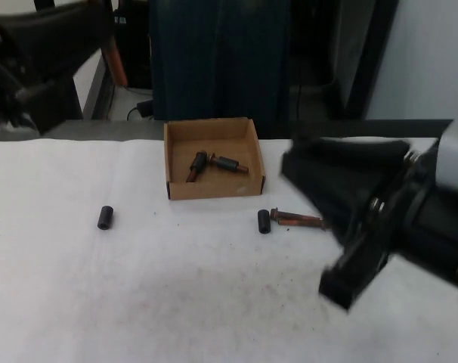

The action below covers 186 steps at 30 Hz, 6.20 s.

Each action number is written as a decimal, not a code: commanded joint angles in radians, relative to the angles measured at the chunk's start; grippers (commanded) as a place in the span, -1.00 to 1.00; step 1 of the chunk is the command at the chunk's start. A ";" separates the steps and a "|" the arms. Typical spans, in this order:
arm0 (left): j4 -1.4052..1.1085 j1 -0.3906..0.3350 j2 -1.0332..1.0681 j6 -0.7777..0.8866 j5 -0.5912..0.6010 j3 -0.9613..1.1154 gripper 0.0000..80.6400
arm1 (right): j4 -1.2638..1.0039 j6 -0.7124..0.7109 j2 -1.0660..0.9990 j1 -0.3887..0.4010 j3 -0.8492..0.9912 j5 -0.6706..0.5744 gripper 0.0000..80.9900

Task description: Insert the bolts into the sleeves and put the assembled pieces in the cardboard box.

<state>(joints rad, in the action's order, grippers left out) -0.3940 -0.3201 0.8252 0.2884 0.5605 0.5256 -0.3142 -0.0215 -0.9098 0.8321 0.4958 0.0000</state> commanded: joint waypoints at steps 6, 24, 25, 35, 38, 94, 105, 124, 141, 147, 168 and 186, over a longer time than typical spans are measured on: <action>-0.075 -0.097 -0.012 -0.008 0.054 -0.037 -0.98 | -0.077 0.004 -0.101 0.053 -0.007 -0.189 -1.00; -0.101 -0.171 -0.012 -0.103 0.024 -0.042 -0.98 | -0.147 0.015 -0.155 0.059 -0.007 -0.189 -1.00; -0.102 -0.172 -0.012 -0.081 0.003 -0.042 -0.98 | -0.147 0.030 -0.155 0.059 -0.007 -0.189 -1.00; -0.104 -0.210 -0.012 0.049 -0.043 -0.042 -0.98 | -0.147 0.030 -0.164 0.059 -0.007 -0.185 -1.00; -0.104 -0.262 -0.012 0.044 -0.043 -0.042 -0.98 | -0.151 0.030 -0.180 0.059 -0.007 -0.185 -1.00; -0.131 -0.325 -0.004 -0.110 -0.132 -0.152 -0.98 | -0.204 0.013 -0.184 0.059 -0.007 -0.201 -1.00; -0.058 -0.325 -0.004 -0.075 -0.132 -0.152 -0.98 | -0.268 -0.039 -0.184 0.059 -0.007 -0.199 -1.00; -0.201 -0.318 -0.004 -0.123 -0.222 -0.149 0.40 | -0.238 -0.039 -0.184 0.059 -0.007 -0.143 -1.00; 0.147 -0.150 -0.023 -0.307 -0.513 -0.102 0.26 | 0.081 -0.121 -0.220 -0.025 0.144 0.167 -1.00; 0.495 -0.129 -0.023 -0.162 -0.505 -0.102 -0.04 | 0.299 -0.146 -0.377 -0.110 0.386 0.148 -1.00; 0.722 -0.132 0.139 -0.014 -0.506 -0.102 -0.99 | 0.762 -0.259 -0.933 -0.209 1.011 0.144 -1.00; 0.720 -0.132 0.189 0.004 -0.510 -0.102 -0.99 | 0.766 -0.213 -1.295 -0.273 1.423 0.270 -1.00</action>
<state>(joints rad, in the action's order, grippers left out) 0.3293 -0.4508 1.0142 0.2839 0.0544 0.4187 0.4544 -0.2429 -2.2151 0.5595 1.9005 0.2543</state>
